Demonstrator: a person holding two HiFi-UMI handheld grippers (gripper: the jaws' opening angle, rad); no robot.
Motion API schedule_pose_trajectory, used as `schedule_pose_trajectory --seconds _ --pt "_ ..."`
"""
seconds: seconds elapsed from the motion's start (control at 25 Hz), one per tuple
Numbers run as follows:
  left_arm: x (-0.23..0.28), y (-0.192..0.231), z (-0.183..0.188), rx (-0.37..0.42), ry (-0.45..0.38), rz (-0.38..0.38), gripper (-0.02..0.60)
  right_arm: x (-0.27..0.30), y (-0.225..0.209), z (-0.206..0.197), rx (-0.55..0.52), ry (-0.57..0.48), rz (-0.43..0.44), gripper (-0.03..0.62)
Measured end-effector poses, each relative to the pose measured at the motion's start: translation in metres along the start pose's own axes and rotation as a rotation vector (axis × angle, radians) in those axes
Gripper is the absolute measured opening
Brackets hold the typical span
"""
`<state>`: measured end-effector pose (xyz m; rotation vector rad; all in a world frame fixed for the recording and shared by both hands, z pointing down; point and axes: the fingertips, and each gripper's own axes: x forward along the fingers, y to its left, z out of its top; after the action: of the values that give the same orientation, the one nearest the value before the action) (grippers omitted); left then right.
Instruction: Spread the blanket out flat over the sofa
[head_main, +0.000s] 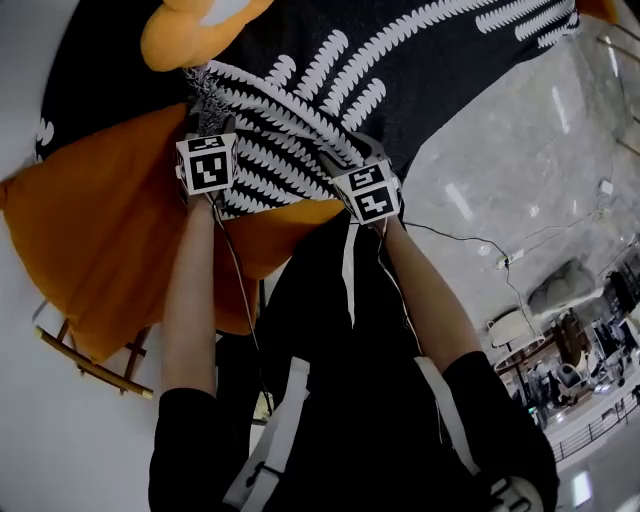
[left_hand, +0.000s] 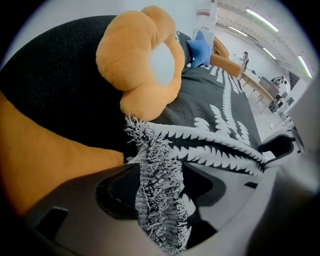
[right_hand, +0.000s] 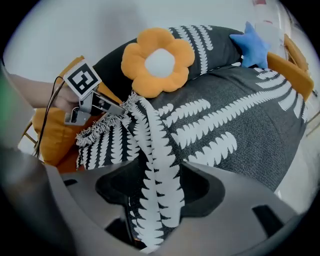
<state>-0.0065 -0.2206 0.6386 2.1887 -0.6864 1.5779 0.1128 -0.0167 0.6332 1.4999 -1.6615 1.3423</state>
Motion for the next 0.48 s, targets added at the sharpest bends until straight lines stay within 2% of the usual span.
schedule_pose_trajectory --seconds 0.12,0.16,0.24,0.28,0.32,0.48 --pt "0.009 0.004 0.000 0.000 0.039 0.039 0.249 0.008 -0.004 -0.004 -0.030 0.048 -0.015 0.263" --pt "0.010 0.005 -0.002 0.007 0.053 0.049 0.228 0.010 -0.006 -0.004 -0.042 0.059 -0.028 0.230" --pt "0.010 0.004 -0.004 0.019 0.058 0.054 0.131 0.011 -0.012 -0.005 -0.061 0.065 -0.059 0.090" --pt "0.008 0.003 -0.005 0.020 0.051 0.054 0.079 0.010 -0.015 -0.004 -0.064 0.063 -0.066 0.042" --pt "0.005 0.003 -0.006 0.018 0.040 0.053 0.046 0.010 -0.017 -0.004 -0.064 0.062 -0.065 0.027" --pt "-0.008 0.005 -0.012 -0.003 -0.012 0.031 0.037 0.008 -0.016 -0.001 -0.065 0.052 -0.042 0.021"
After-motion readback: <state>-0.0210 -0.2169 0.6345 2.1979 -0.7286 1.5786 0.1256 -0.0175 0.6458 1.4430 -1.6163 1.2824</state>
